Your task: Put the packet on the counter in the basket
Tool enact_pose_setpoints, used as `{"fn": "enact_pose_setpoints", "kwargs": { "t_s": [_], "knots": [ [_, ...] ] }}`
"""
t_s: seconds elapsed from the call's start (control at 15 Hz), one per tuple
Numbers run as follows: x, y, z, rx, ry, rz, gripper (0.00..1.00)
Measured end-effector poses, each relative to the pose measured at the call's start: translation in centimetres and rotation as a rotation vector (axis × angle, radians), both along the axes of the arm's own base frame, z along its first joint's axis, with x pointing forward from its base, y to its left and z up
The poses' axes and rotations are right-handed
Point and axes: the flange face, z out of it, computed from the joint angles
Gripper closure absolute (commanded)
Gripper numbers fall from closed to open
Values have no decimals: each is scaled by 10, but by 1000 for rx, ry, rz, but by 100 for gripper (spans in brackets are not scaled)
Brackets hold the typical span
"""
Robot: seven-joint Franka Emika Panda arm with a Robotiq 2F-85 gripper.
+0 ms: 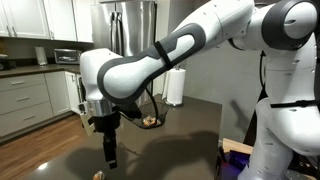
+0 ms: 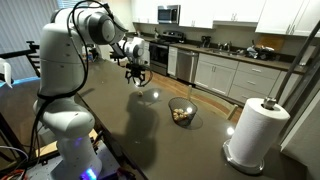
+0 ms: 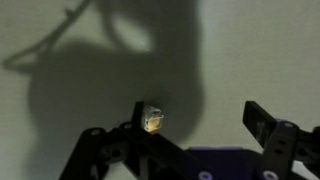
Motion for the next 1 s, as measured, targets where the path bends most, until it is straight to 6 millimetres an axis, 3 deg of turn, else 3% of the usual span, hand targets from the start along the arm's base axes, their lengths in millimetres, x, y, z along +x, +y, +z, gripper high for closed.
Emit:
{"fn": "enact_pose_setpoints", "kwargs": {
  "t_s": [0.27, 0.6, 1.0],
  "knots": [
    [19, 2, -8, 68, -101, 50, 0],
    [36, -16, -16, 132, -185, 91, 0],
    [49, -37, -65, 200, -97, 107, 0]
  ]
}}
